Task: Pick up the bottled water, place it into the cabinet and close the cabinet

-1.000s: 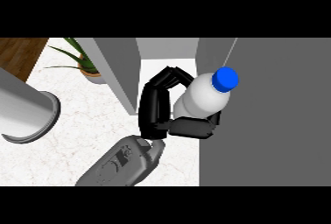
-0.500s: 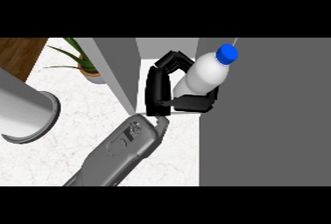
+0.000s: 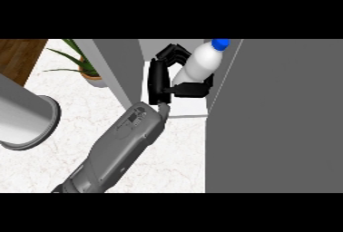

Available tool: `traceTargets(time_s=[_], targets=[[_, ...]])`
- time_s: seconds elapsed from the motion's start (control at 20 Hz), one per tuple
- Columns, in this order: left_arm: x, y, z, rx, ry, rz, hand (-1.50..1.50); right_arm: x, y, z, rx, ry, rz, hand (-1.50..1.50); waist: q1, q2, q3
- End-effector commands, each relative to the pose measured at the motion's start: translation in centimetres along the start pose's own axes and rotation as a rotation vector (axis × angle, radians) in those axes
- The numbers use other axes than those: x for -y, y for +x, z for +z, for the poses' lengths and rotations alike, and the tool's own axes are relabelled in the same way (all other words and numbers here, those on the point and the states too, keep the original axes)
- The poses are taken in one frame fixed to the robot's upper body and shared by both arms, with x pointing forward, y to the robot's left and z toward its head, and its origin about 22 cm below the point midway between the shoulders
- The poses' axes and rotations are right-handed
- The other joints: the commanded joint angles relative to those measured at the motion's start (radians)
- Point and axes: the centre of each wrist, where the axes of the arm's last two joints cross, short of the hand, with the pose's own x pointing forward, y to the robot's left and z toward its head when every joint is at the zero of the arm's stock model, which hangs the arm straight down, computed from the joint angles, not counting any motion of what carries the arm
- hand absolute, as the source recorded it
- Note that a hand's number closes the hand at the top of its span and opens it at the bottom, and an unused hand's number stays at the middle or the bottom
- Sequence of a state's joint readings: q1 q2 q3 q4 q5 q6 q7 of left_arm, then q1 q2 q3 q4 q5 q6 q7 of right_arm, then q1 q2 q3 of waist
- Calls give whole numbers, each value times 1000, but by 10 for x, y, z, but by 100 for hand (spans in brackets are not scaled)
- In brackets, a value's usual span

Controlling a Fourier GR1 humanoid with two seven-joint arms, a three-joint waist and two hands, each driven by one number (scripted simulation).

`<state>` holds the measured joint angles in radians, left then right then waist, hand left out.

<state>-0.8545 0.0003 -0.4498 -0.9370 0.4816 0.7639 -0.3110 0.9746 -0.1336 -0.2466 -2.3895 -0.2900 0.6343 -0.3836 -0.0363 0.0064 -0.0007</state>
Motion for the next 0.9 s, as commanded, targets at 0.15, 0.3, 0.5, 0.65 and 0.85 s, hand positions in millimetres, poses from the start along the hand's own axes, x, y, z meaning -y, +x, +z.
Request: traceTargets(time_s=[0.15,0.3,0.5,0.65,0.85], targets=[[-18,-19,-20,-6,91,22,150,-7,14,-12,74,-3,-76,-150,-11,7,-1],[-26,-34,-17,6,85,-4,150,0,23,-4,48,0,-46,-150,-5,1,0],[-18,-27,-38,14,66,-103,150,4,13,-11,65,6,-46,-150,-6,5,0],[-22,-35,-43,18,40,-221,150,2,13,-13,70,32,-52,-150,-14,10,0],[-19,-28,-57,18,51,-277,-150,-12,12,-16,71,21,-65,-150,-26,11,0]])
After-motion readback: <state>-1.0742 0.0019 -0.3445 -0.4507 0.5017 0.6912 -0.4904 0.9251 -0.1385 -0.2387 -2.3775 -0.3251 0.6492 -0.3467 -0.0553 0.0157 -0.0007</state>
